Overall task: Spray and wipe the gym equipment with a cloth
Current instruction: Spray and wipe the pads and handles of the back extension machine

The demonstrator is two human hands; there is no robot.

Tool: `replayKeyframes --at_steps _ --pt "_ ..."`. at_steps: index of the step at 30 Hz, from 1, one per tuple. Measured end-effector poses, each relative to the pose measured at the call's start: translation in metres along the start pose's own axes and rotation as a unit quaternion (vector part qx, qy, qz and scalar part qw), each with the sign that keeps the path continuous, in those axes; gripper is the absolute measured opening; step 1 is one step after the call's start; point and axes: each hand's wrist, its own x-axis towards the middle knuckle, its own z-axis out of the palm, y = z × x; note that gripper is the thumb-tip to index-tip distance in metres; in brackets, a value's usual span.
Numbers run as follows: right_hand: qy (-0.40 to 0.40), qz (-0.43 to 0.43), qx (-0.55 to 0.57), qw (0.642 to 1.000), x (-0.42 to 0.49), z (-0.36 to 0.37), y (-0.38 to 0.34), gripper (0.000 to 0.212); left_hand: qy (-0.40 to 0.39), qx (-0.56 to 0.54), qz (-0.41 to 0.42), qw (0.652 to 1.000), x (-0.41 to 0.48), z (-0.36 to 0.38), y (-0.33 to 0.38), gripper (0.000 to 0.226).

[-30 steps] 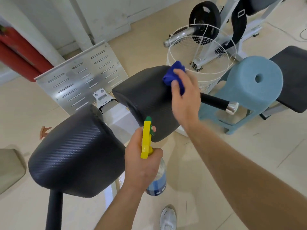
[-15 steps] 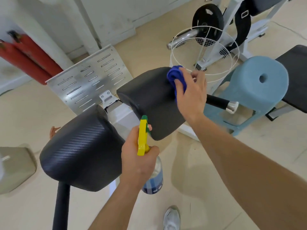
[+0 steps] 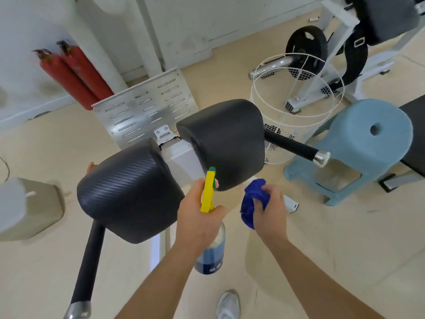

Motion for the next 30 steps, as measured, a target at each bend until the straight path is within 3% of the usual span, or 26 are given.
replayKeyframes --at_steps 6,9,14,20,24,28,30 --pt "0.034 -0.083 0.069 0.994 0.036 -0.060 -0.054 0.023 -0.015 0.055 0.001 0.998 -0.013 0.025 0.003 0.037" --pt "0.035 -0.084 0.115 0.989 0.057 -0.081 -0.077 0.024 -0.005 0.070 -0.011 0.997 -0.014 0.041 0.007 0.026" --pt "0.103 -0.087 0.163 0.977 0.085 -0.103 -0.079 0.023 0.023 0.082 -0.076 0.993 -0.009 0.075 0.011 0.021" --pt "0.021 -0.142 0.152 0.978 0.107 -0.127 -0.072 0.018 0.070 0.046 -0.125 0.989 -0.012 0.119 0.008 0.036" --pt "-0.029 -0.228 0.118 0.966 0.116 -0.111 -0.086 0.019 0.121 0.008 -0.154 0.981 -0.015 0.121 0.002 0.024" --pt "0.003 -0.379 0.049 0.924 0.127 -0.061 -0.109 0.038 0.133 -0.013 -0.136 0.982 -0.019 0.109 -0.005 0.025" --pt "0.031 -0.446 -0.028 0.894 0.130 -0.027 -0.102 0.034 0.152 -0.028 -0.131 0.979 -0.018 0.097 -0.008 0.033"
